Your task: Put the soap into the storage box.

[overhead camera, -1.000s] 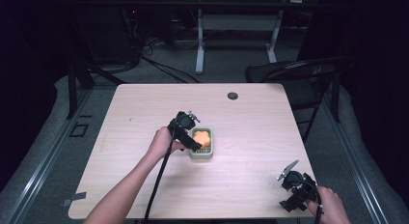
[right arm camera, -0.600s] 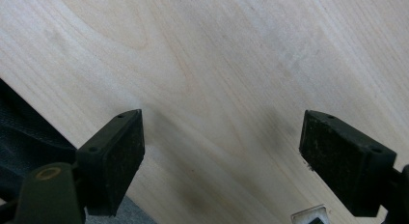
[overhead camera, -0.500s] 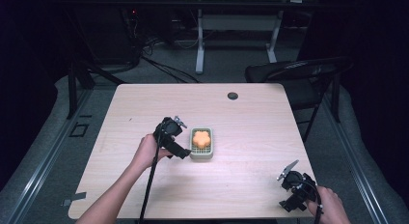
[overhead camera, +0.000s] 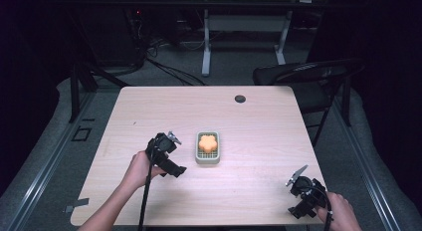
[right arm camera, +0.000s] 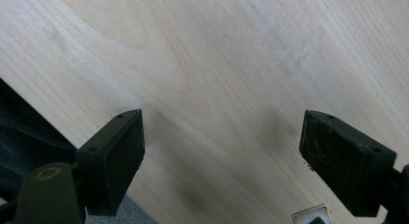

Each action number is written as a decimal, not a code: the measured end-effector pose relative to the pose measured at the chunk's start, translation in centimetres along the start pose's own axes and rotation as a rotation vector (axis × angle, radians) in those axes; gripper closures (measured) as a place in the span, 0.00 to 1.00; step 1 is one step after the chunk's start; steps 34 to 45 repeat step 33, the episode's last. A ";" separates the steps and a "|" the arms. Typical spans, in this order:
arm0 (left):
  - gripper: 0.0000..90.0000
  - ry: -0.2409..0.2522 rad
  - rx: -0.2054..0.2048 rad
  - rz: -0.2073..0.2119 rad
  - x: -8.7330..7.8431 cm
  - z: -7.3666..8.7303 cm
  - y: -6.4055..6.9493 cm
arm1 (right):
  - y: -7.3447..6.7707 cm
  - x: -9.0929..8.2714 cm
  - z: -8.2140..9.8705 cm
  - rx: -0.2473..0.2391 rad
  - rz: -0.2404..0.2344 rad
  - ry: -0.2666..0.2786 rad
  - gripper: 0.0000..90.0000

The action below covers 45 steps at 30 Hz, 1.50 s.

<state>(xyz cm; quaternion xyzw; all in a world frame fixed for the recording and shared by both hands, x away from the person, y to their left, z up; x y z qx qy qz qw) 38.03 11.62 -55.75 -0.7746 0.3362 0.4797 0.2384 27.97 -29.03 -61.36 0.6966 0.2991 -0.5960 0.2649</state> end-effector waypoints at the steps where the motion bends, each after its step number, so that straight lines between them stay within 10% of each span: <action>1: 0.00 -0.002 -0.003 0.002 0.0 0.2 0.1 | 0.0 0.0 0.0 -0.001 0.000 0.001 0.17; 26: 0.00 -0.137 -0.031 0.017 0.7 7.5 1.3 | 0.0 -0.1 0.0 -0.003 0.003 0.001 0.17; 45: 0.00 -0.116 -0.024 0.013 0.8 7.5 1.0 | 0.0 -0.1 0.0 -0.005 0.003 -0.005 0.17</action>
Point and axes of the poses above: each handheld gripper's, and its own axes: x roughly forward along the jaws, z roughly out of its underside, y roughly to its right, the point moved 7 cm from there along x, roughly forward along the jaws, and after that the axes turned 4 degrees about -z, right-handed, at the moved point
